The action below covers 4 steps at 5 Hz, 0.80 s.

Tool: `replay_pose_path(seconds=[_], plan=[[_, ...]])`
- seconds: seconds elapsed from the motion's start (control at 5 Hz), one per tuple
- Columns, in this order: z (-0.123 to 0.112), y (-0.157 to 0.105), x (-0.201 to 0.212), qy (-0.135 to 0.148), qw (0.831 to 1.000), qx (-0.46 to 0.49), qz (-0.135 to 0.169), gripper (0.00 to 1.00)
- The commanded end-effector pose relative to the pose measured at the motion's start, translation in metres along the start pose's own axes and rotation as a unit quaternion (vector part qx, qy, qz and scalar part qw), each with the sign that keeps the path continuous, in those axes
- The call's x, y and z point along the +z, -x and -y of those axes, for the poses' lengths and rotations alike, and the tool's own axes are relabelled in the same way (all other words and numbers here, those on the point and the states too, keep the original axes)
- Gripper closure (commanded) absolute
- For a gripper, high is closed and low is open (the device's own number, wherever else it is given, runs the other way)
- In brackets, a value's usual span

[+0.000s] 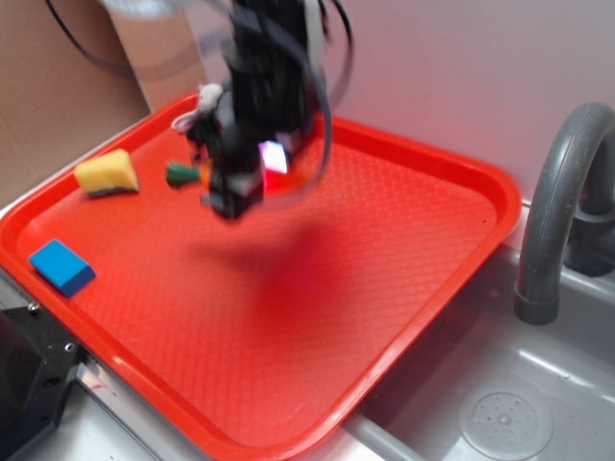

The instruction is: Grab the carrot.

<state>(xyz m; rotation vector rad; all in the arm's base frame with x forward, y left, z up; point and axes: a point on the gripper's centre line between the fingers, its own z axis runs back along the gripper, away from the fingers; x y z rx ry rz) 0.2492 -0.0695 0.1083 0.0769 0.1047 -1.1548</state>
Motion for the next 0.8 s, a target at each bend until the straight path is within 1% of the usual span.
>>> replay_pose_path(seconds=[0.0,0.2,0.4,0.6], plan=[[0.004,0.062,0.102,0.025,0.964,0.253,0.080,1.00],[0.018,0.078,0.126,0.005,0.930,0.357,0.090,1.00],[0.024,0.085,0.139,-0.001,0.912,0.394,0.113,1.00],[0.022,0.078,0.134,0.012,0.917,0.388,0.085,1.00]])
